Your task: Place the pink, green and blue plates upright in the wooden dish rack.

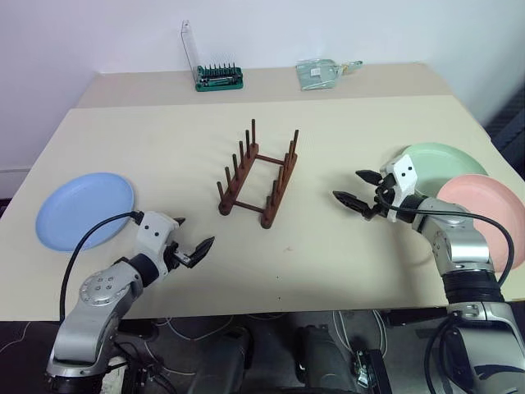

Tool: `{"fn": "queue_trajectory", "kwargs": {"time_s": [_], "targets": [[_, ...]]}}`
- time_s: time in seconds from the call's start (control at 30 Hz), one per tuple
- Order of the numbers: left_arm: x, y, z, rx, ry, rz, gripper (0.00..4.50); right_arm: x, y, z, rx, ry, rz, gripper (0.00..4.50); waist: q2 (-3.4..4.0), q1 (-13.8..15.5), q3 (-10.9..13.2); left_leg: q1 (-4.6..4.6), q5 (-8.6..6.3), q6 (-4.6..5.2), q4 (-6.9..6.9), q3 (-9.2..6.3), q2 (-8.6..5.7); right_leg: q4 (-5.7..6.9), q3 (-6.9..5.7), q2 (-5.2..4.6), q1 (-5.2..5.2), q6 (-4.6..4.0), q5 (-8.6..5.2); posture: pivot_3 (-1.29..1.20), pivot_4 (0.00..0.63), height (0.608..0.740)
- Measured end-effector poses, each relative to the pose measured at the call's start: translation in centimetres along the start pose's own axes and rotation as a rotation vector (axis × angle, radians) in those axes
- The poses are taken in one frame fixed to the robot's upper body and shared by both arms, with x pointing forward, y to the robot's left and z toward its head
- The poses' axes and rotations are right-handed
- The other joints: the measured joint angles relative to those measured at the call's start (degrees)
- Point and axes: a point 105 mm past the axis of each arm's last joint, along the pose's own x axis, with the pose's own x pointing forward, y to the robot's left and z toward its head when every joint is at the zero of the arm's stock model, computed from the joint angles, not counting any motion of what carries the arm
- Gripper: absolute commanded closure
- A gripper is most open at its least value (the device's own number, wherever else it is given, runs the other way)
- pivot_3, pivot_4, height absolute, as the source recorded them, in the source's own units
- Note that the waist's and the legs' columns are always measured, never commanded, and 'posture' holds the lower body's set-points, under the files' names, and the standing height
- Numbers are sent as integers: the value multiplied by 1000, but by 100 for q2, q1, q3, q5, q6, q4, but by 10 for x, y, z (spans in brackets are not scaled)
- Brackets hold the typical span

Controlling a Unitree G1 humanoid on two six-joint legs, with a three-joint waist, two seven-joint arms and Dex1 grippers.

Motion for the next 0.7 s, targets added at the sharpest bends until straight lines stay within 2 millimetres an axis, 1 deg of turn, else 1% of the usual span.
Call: {"fn": "queue_trajectory", "kwargs": {"time_s": [0.17, 0.33, 0.37, 0.43, 0.5, 0.57, 0.63, 0.7], "targets": [[4, -4, -1, -6, -7, 12, 66, 6, -7, 7, -23, -1, -2, 0, 0, -3, 0, 0, 0, 0, 0, 3, 1, 0, 2, 0, -1, 0, 1, 0, 150, 740], [8, -10, 2, 13, -24, -6, 66, 10, -1, 5, -39, 18, 36, 0, 0, 6, 0, 0, -1, 1, 0, 5, 0, 0, 3, 0, -1, 0, 1, 0, 150, 740], [12, -15, 5, 20, -31, -36, 66, 9, 1, 4, -38, 24, 50, 0, 0, 21, 0, -1, -1, 1, 2, 5, 0, 0, 3, 0, -1, 2, 2, 0, 150, 740], [26, -35, 18, 56, -62, -148, 66, 2, 9, -3, -37, 59, 106, 0, 0, 127, 0, -3, -1, 1, 7, 5, 0, -1, 3, 2, 1, 5, 4, 0, 150, 740], [37, -55, 27, 88, -83, -248, 66, -2, 20, -7, -23, 70, 157, 0, 0, 133, 0, -4, -3, 5, 8, 11, 0, -6, 6, 1, 2, 11, 7, 0, 150, 740], [50, -76, 33, 77, -101, -332, 66, -12, 23, -13, -2, 94, 166, 0, 2, 139, 0, -6, -6, 10, 11, 14, -3, -11, 8, 1, 3, 20, 12, 0, 150, 740], [57, -94, 30, 64, -83, -401, 66, -20, 25, -14, 5, 95, 162, 0, 1, 114, 0, -5, -8, 14, 10, 21, -2, -15, 14, 1, 3, 27, 16, 0, 150, 740], [72, -106, 24, 60, -46, -422, 66, -29, 27, -19, 10, 112, 150, 0, 1, 110, 0, -3, -9, 16, 11, 30, 2, -14, 16, 1, 2, 29, 16, 0, 150, 740]]}}
